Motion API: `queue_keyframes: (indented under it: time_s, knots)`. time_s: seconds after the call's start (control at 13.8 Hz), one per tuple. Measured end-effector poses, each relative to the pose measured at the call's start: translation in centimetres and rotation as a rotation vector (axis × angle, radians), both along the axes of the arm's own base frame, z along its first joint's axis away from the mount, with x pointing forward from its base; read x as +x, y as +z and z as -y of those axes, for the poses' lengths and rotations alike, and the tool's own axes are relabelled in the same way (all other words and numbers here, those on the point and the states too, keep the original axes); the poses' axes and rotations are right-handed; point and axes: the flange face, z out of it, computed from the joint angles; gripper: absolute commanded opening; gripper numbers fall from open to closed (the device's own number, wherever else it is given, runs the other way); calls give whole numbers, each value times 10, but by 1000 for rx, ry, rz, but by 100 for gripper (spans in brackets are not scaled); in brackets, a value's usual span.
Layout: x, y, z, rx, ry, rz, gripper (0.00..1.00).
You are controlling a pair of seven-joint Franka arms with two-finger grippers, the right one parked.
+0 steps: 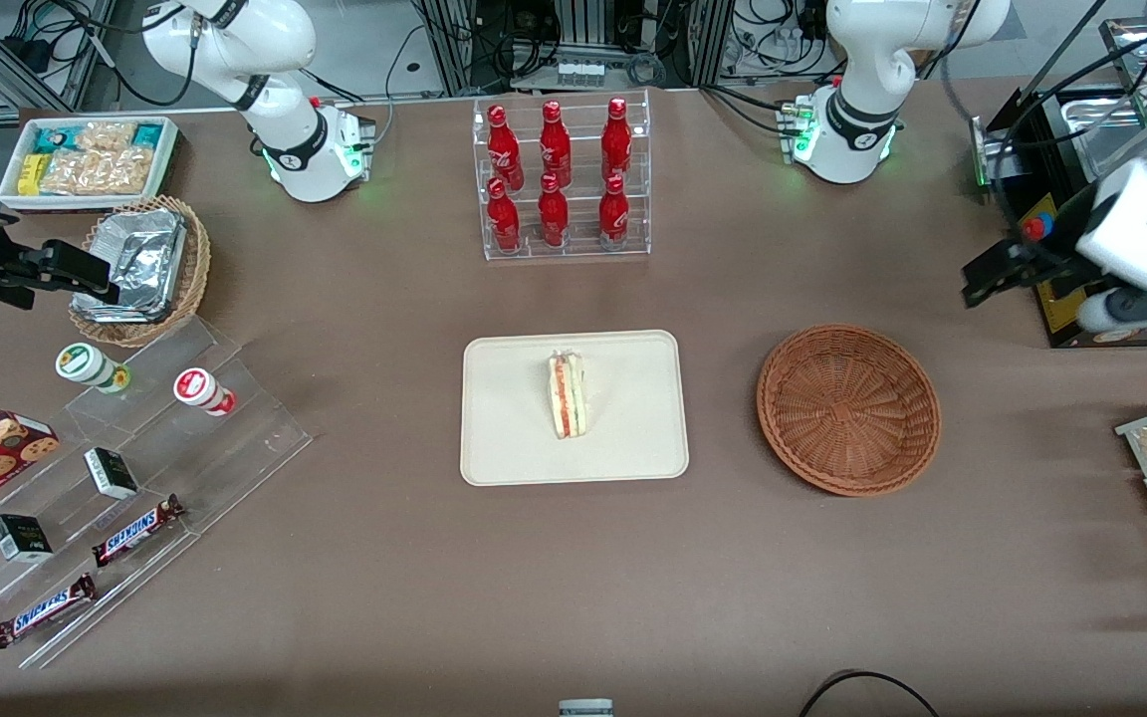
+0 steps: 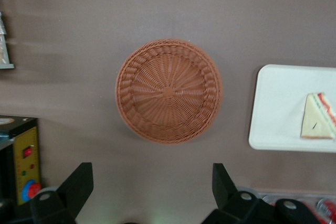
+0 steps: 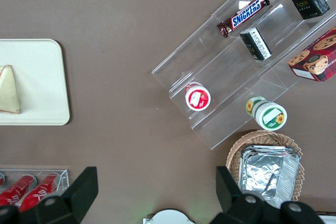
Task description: Place sandwich from basket to tray
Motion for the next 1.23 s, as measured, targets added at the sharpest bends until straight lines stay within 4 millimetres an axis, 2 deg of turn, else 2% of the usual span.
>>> queue_keyframes:
  time_s: [0.36,0.58,1.23]
  knots:
    - [-10,6,-6,-1,-41,-2,100]
    - [-14,3,-13,-3,-86,-13,100]
    - [-13,2,-22,37,-92,-11,100]
